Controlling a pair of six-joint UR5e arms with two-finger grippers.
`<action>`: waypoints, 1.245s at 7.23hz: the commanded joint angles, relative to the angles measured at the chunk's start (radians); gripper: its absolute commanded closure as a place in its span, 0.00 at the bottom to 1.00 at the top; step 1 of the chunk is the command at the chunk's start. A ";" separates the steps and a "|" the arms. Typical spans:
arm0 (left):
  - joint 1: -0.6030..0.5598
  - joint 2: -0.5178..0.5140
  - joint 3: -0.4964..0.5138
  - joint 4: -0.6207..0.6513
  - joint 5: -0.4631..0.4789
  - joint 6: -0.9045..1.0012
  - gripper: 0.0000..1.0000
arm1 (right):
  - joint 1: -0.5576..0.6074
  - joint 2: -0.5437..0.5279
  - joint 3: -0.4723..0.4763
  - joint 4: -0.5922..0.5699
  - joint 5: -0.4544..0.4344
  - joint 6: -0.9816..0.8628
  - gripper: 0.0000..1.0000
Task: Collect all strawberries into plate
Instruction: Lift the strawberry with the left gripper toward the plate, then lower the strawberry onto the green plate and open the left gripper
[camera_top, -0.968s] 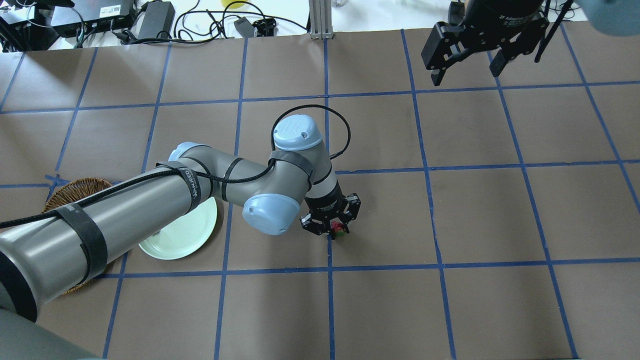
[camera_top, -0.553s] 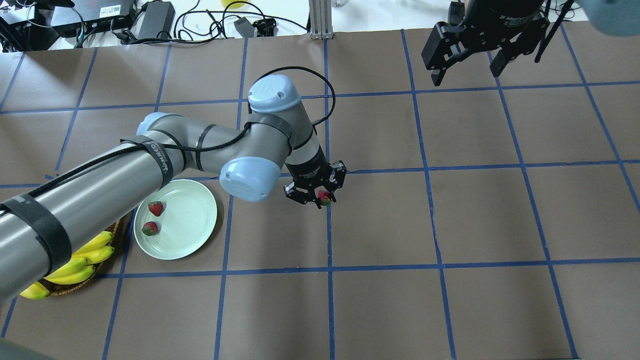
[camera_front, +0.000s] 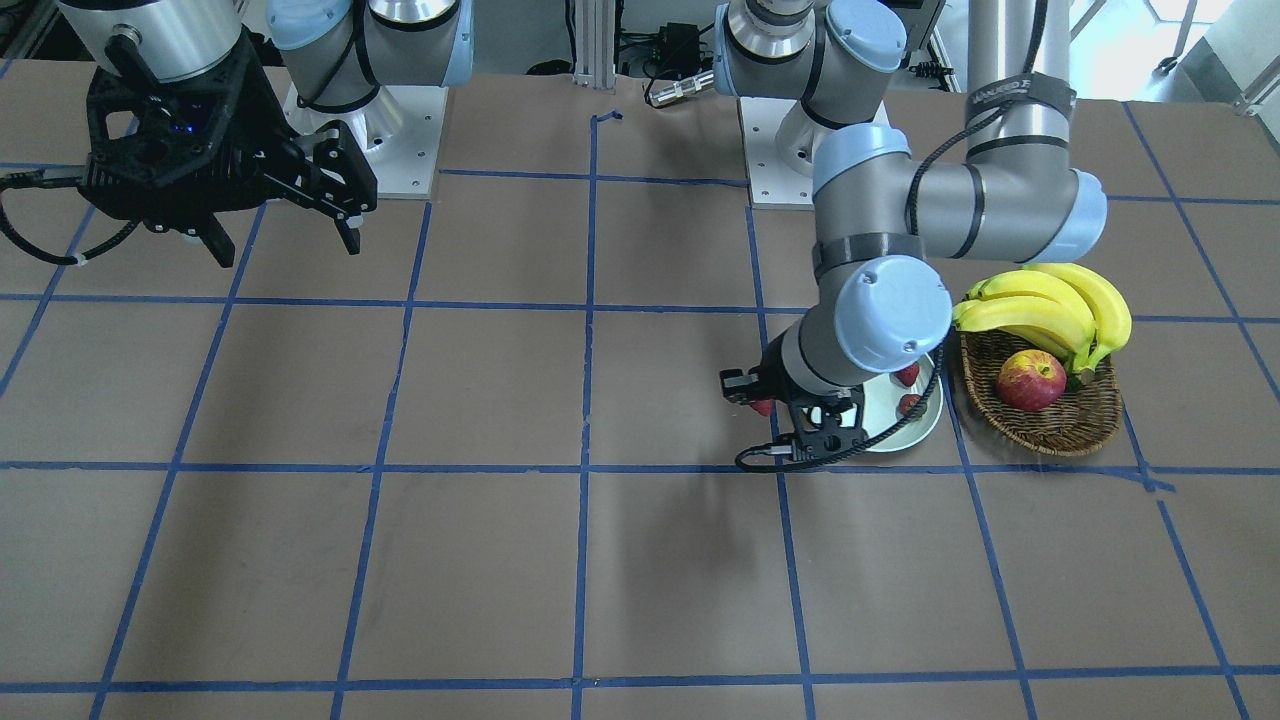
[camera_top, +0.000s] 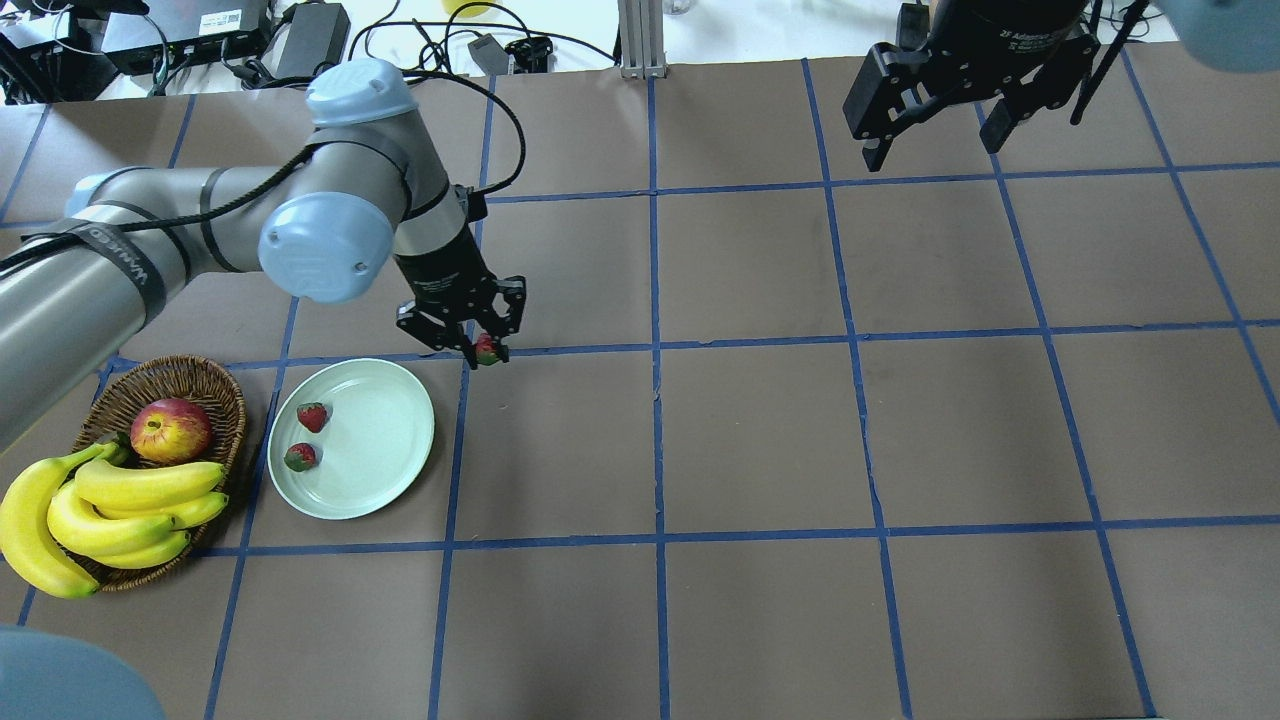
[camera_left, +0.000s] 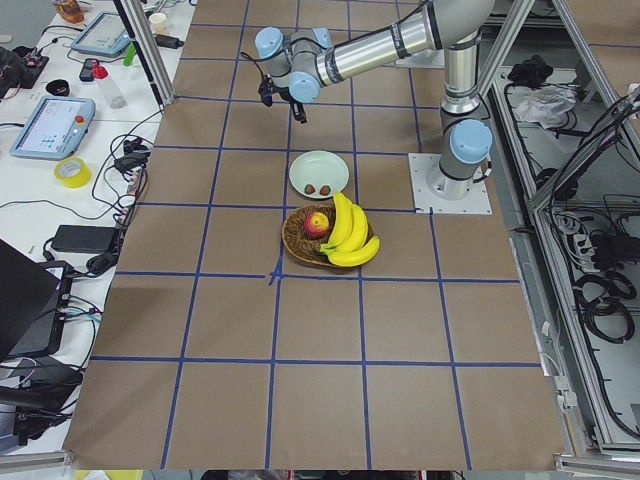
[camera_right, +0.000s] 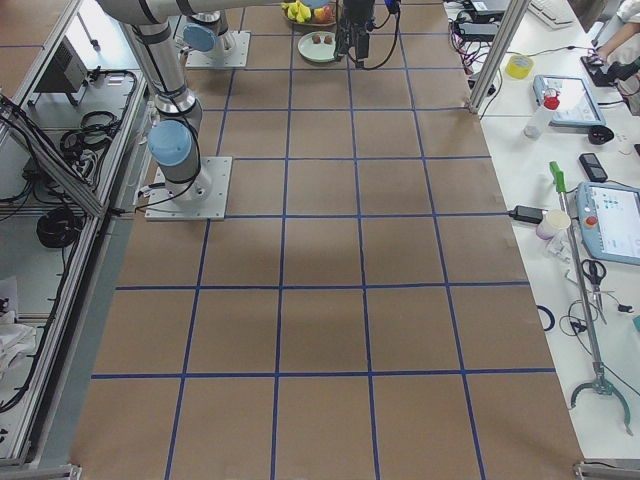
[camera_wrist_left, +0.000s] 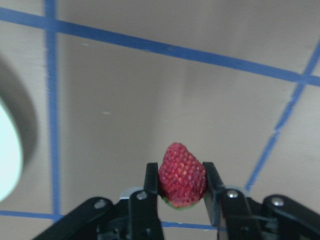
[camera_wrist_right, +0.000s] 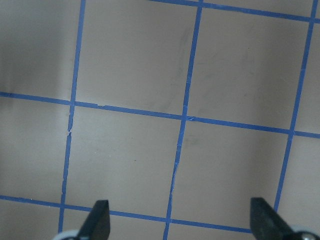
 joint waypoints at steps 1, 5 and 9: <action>0.102 0.002 -0.082 -0.006 0.058 0.166 1.00 | 0.001 -0.001 0.001 0.000 -0.002 0.000 0.00; 0.179 -0.026 -0.114 0.006 0.135 0.263 0.45 | 0.001 -0.001 0.008 -0.002 0.004 0.001 0.00; 0.173 0.028 -0.019 0.012 0.134 0.254 0.00 | 0.001 -0.001 0.011 -0.002 0.009 0.001 0.00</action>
